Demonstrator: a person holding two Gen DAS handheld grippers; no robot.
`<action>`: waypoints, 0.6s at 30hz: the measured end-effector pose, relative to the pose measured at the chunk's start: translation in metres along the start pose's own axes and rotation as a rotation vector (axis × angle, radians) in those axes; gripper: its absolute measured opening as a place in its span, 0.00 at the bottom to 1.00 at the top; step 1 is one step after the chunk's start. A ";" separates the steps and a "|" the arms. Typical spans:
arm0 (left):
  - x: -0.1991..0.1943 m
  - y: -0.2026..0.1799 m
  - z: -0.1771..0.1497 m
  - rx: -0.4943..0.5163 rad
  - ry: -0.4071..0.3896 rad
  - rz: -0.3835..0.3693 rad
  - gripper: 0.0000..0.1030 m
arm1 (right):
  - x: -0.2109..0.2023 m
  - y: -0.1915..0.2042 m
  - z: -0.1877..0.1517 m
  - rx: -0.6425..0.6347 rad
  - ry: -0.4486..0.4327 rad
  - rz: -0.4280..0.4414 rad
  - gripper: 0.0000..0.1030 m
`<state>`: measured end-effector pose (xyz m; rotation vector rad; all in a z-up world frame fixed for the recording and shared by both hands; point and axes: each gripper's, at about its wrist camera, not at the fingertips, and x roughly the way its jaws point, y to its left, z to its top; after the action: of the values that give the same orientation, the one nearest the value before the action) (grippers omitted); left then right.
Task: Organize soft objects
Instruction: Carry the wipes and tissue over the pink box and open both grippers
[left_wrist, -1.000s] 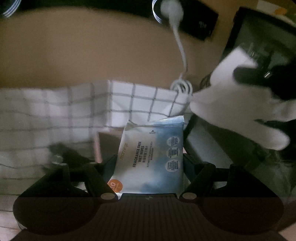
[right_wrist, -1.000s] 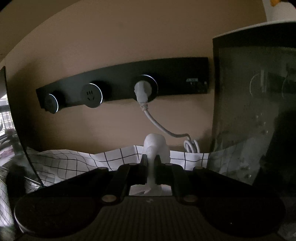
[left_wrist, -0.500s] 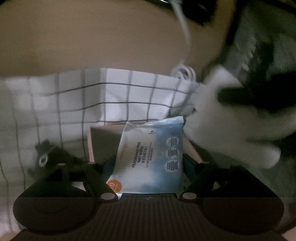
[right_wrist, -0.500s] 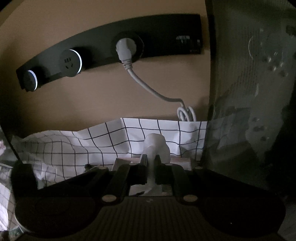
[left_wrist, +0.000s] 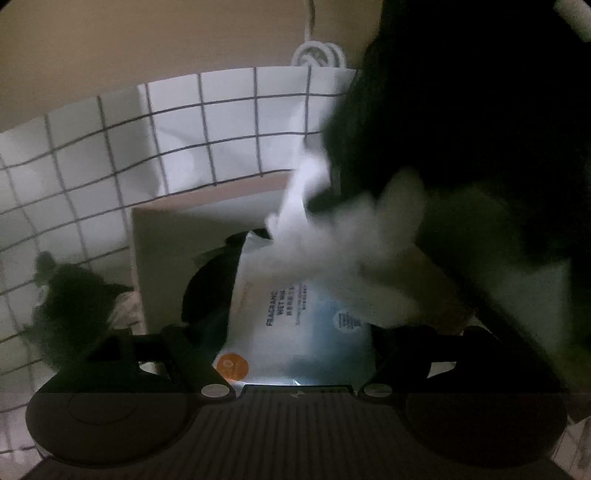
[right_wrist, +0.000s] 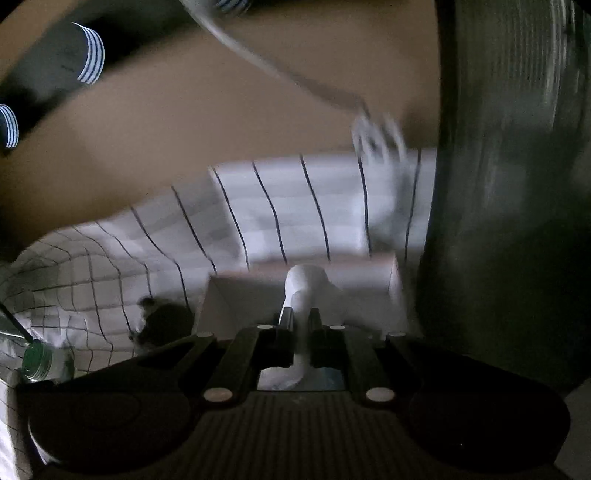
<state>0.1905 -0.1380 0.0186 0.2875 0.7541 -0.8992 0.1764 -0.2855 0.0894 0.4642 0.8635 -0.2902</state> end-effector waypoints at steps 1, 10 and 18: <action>-0.002 0.001 -0.001 0.007 0.011 0.009 0.82 | 0.015 -0.009 -0.003 0.036 0.053 -0.018 0.07; -0.066 0.007 0.015 0.071 -0.036 0.068 0.79 | 0.033 -0.031 -0.008 0.122 0.081 -0.066 0.09; -0.141 0.059 0.014 -0.260 -0.211 0.081 0.79 | -0.031 -0.009 -0.014 0.081 -0.121 0.060 0.50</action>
<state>0.1891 -0.0250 0.1222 -0.0074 0.6505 -0.7324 0.1445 -0.2842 0.1033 0.5417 0.7203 -0.2957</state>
